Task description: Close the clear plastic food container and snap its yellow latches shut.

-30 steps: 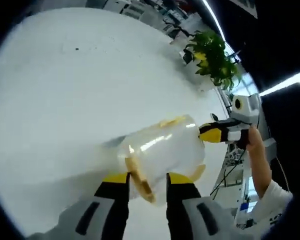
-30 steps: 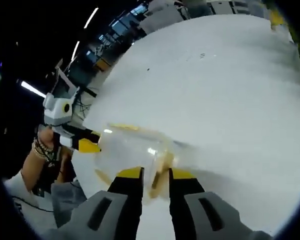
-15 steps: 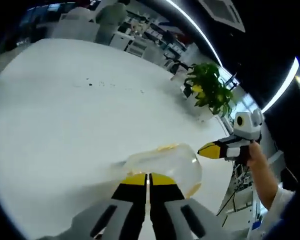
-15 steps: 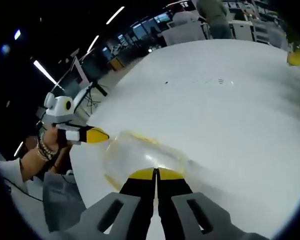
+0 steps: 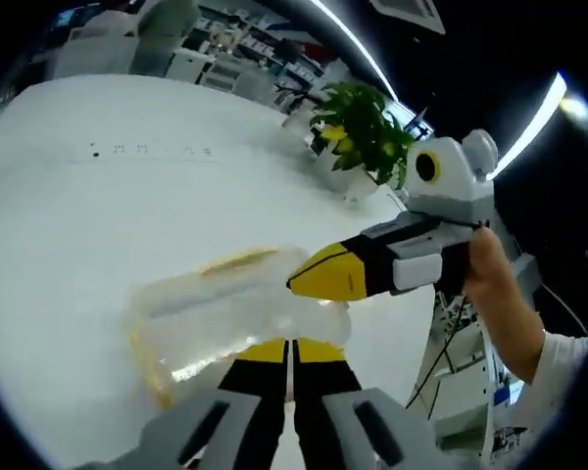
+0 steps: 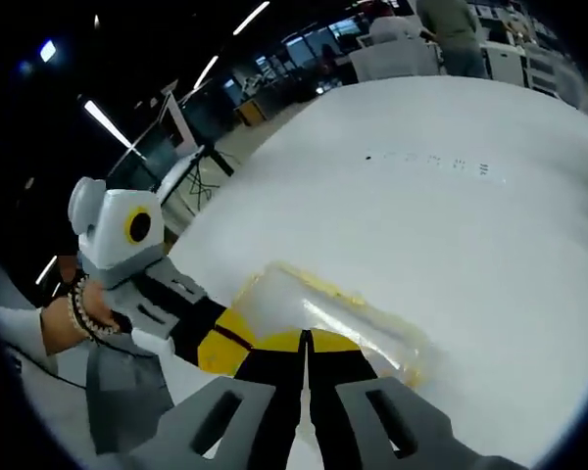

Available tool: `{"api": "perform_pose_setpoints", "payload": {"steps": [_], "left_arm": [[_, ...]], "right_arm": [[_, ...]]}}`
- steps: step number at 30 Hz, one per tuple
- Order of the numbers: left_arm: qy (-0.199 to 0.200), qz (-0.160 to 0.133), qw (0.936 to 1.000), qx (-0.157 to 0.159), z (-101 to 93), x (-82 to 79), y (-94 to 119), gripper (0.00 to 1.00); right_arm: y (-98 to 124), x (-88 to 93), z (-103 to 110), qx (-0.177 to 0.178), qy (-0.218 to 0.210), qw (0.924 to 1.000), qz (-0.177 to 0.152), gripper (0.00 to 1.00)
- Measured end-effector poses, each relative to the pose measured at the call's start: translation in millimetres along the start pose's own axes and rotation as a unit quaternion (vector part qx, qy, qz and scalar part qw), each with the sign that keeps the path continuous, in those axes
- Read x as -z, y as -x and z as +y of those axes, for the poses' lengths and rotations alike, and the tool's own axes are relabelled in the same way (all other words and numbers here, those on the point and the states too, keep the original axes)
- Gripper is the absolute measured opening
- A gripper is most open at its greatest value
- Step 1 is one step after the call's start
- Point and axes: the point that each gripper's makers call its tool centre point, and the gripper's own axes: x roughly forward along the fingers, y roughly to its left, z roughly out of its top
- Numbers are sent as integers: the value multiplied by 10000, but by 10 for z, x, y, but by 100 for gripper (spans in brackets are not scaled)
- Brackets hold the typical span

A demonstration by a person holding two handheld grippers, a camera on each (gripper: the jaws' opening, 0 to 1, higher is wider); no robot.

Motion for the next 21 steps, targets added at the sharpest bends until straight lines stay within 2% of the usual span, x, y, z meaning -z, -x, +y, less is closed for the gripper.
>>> {"api": "perform_pose_setpoints", "payload": {"steps": [3, 6, 7, 8, 14, 17, 21], "left_arm": [[331, 174, 9987, 344, -150, 117, -17, 0], [222, 239, 9992, 246, -124, 188, -21, 0], [102, 65, 9997, 228, -102, 136, -28, 0], [181, 193, 9994, 231, -104, 180, -12, 0], [243, 221, 9992, 239, -75, 199, -8, 0], [166, 225, 9993, 233, -75, 204, -11, 0], [205, 228, 9991, 282, -70, 205, -9, 0]], "right_arm": [[-43, -63, -62, 105, 54, 9999, -31, 0], [-120, -188, -140, 131, -8, 9999, -19, 0], [-125, -201, -141, 169, 15, 9999, -14, 0], [-133, -244, -155, 214, 73, 9997, -37, 0], [-179, -367, -167, 292, 103, 9994, -137, 0], [-269, -431, -273, 416, 148, 9990, -80, 0], [-346, -334, -341, 604, 278, 9977, 121, 0]]}}
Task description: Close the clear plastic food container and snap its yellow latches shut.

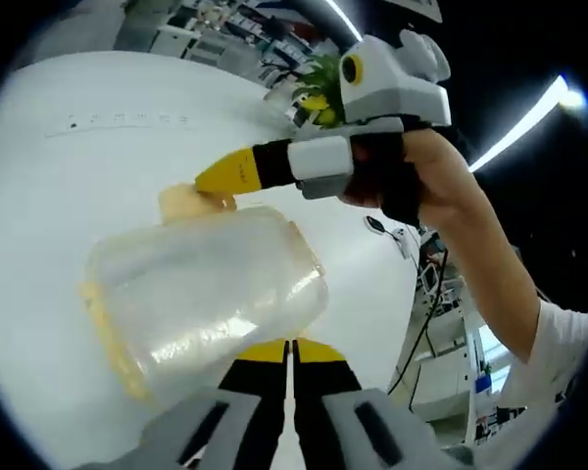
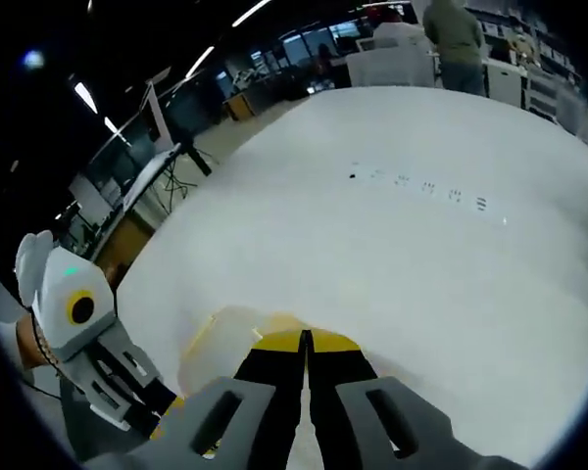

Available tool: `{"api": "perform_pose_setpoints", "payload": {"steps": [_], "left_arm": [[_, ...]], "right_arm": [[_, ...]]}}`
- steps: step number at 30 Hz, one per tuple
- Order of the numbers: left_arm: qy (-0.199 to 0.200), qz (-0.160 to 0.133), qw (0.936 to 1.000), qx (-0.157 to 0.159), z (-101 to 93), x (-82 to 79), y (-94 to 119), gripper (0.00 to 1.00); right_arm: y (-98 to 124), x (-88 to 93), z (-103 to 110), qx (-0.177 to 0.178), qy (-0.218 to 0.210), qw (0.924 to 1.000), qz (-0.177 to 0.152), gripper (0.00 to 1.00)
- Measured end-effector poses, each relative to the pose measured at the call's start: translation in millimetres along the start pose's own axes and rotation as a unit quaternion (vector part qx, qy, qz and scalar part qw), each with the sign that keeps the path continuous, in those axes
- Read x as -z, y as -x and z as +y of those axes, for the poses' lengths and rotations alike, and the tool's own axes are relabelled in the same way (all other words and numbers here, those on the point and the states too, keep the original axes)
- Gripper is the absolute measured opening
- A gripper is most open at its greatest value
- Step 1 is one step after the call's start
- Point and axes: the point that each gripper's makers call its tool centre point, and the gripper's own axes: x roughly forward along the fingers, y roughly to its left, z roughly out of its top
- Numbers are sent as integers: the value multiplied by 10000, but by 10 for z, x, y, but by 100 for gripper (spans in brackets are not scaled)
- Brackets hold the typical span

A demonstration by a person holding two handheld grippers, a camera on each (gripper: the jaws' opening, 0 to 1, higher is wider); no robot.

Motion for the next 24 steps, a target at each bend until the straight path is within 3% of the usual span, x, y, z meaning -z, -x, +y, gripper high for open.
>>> {"api": "perform_pose_setpoints", "payload": {"steps": [4, 10, 14, 17, 21, 22, 23, 24], "left_arm": [[33, -29, 10000, 18, 3, 1, 4, 0], [57, -46, 10000, 18, -15, -23, 23, 0], [-554, -298, 9980, -1, -64, -203, 108, 0], [-1298, -39, 9915, -71, -87, -205, 139, 3], [-2528, 177, 9671, -203, -112, -229, 149, 10], [-2694, 219, 9627, -98, -146, -219, 137, 14], [-3020, 450, 9522, 140, -179, -167, 125, 19], [-3147, 525, 9476, 174, -183, -151, 123, 22]], "right_arm": [[-41, 111, 6, 39, -9, 9999, 135, 0], [-11, 109, 36, 23, -67, 9999, 135, 0], [110, 1, 111, -80, 358, 9993, 113, 0], [178, 16, 134, -16, 947, 9944, 464, 0], [236, 90, 217, -104, 1878, 9766, 1045, 14], [230, 94, 174, -200, 2283, 9642, 1333, 17], [230, 102, 141, -140, 2452, 9580, 1481, 20], [231, 118, 80, -55, 2692, 9476, 1719, 23]]}}
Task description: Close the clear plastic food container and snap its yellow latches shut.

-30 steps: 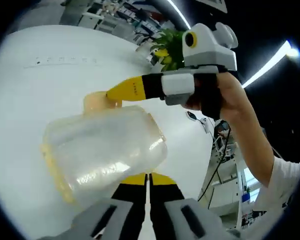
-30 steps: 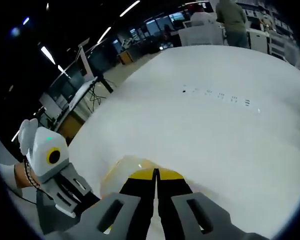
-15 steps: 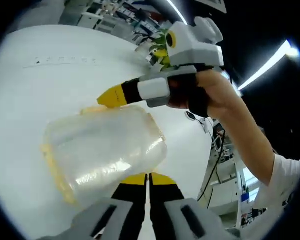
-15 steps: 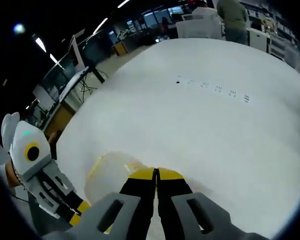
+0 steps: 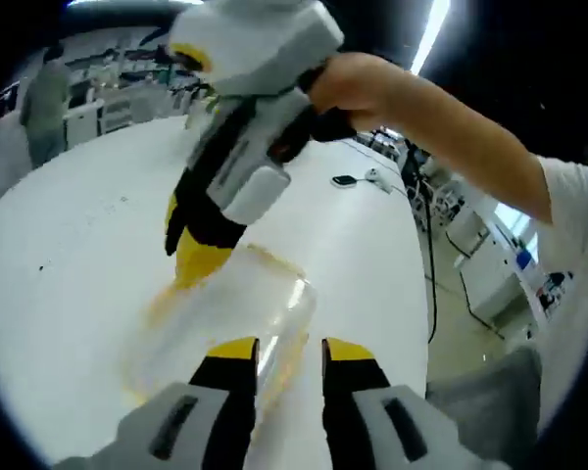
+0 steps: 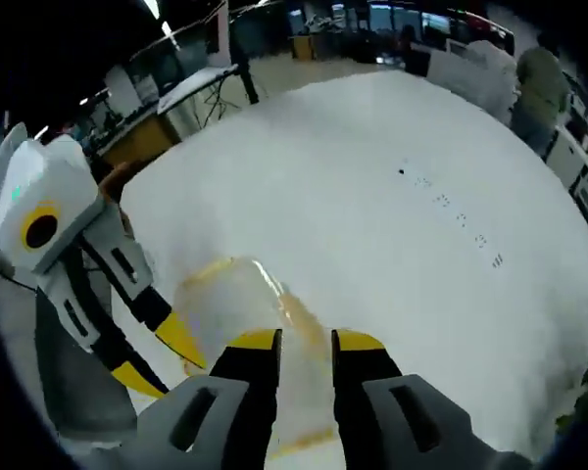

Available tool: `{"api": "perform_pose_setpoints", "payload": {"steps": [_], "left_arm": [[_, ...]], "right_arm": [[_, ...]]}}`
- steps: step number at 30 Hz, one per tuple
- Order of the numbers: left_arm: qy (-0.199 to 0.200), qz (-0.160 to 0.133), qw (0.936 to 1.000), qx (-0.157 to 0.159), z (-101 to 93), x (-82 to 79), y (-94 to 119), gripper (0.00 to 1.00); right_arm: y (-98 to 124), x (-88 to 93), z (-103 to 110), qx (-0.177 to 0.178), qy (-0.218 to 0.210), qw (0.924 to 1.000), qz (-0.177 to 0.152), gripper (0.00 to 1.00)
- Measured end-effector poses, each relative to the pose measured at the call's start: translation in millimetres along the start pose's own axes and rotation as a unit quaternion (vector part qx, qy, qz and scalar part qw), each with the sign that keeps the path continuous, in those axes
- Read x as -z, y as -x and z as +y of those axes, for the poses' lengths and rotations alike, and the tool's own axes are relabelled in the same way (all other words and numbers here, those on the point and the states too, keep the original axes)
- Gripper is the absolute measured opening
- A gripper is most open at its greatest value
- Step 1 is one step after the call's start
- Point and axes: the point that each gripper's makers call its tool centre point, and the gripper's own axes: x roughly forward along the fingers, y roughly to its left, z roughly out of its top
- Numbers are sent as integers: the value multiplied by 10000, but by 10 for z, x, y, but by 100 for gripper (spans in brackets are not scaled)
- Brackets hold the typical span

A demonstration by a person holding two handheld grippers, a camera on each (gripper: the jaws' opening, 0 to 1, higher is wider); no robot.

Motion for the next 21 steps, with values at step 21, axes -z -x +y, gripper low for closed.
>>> {"api": "perform_pose_setpoints", "payload": {"steps": [21], "left_arm": [[-1537, 786, 9838, -480, 137, 128, -107, 28]], "right_arm": [[-165, 148, 362, -692, 1272, 9797, 1386, 35]]}}
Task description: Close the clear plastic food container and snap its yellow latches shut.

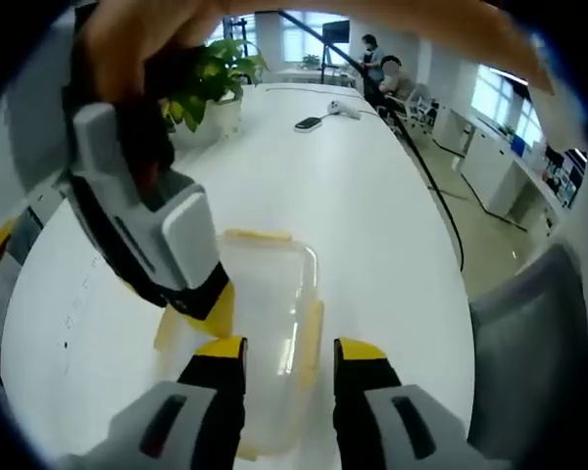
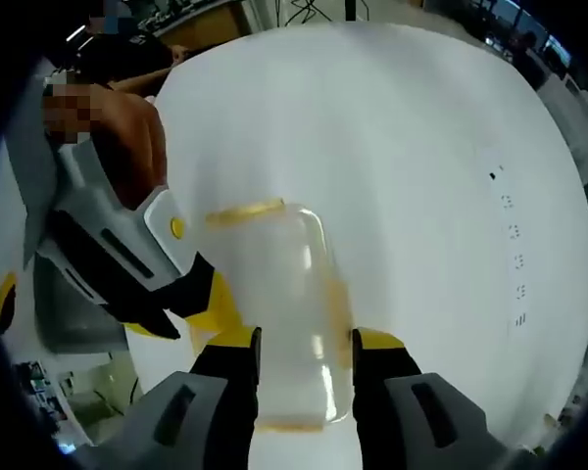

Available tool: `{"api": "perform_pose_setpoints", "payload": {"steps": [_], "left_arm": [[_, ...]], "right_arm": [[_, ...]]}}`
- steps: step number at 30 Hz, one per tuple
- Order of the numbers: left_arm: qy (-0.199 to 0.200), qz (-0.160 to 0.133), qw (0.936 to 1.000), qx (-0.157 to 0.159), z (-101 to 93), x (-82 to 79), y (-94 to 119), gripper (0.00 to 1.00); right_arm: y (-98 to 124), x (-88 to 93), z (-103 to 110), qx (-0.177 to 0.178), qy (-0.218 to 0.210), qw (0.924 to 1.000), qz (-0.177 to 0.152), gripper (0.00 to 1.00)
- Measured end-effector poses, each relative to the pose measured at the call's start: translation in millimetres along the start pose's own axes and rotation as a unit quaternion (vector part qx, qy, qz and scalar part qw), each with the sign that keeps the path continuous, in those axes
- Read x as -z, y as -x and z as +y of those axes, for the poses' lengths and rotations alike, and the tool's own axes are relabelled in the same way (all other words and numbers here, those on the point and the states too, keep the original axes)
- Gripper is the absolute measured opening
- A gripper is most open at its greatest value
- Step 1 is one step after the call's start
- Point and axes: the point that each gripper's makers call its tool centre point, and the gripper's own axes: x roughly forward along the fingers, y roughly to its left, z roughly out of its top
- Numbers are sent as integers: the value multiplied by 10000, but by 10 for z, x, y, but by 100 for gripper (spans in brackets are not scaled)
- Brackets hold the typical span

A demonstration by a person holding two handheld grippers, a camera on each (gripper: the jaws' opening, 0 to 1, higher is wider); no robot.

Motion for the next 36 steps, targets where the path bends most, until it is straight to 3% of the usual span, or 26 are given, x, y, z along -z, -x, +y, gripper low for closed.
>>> {"api": "perform_pose_setpoints", "payload": {"steps": [4, 11, 13, 16, 19, 36], "left_arm": [[-165, 102, 9998, -101, -14, 12, -11, 27], [-368, 183, 9974, -600, -7, 38, -40, 25], [-542, 266, 9950, -798, -8, 50, -45, 25], [-1198, 559, 9859, -1027, -17, 70, -65, 26], [-1435, 732, 9804, -1130, -33, 69, -91, 27], [-1365, 500, 9812, -1269, -8, 74, -91, 26]], "right_arm": [[-14, 0, -3, -46, 132, 9997, 190, 36], [-31, -29, 0, -40, 417, 9979, 487, 36], [-31, -30, -11, -25, 447, 9975, 548, 36], [-35, -31, 5, 20, 434, 9972, 615, 36], [-27, -29, 53, 110, 505, 9960, 729, 35], [-42, -10, -47, -58, 500, 9965, 674, 34]]}}
